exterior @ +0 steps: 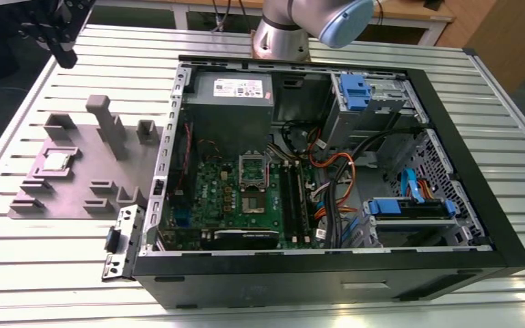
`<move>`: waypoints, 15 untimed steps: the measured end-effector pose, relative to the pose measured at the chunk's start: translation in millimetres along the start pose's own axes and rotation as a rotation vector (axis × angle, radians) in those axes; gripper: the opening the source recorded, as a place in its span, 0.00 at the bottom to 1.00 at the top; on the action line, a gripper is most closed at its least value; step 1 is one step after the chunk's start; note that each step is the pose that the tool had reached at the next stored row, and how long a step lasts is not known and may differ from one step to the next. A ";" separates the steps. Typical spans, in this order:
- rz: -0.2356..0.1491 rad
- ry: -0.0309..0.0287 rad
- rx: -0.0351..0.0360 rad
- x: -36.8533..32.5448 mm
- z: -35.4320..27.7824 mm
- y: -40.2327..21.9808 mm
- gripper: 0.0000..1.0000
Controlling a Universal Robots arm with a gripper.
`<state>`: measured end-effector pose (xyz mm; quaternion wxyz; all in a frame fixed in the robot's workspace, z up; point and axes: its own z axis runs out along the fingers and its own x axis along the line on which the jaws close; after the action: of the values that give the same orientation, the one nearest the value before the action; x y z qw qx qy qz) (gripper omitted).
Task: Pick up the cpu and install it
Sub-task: 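Reach for the cpu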
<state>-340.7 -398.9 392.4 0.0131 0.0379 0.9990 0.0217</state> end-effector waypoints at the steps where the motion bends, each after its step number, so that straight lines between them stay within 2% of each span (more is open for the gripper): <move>1: 0.000 0.0000 0.0000 0.4 0.0 0.0 0.11; 15: 0.000 -0.0001 -0.0001 5.4 -0.1 -0.4 0.11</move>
<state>-346.1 -399.0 392.3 0.0131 0.0379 0.9990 0.0217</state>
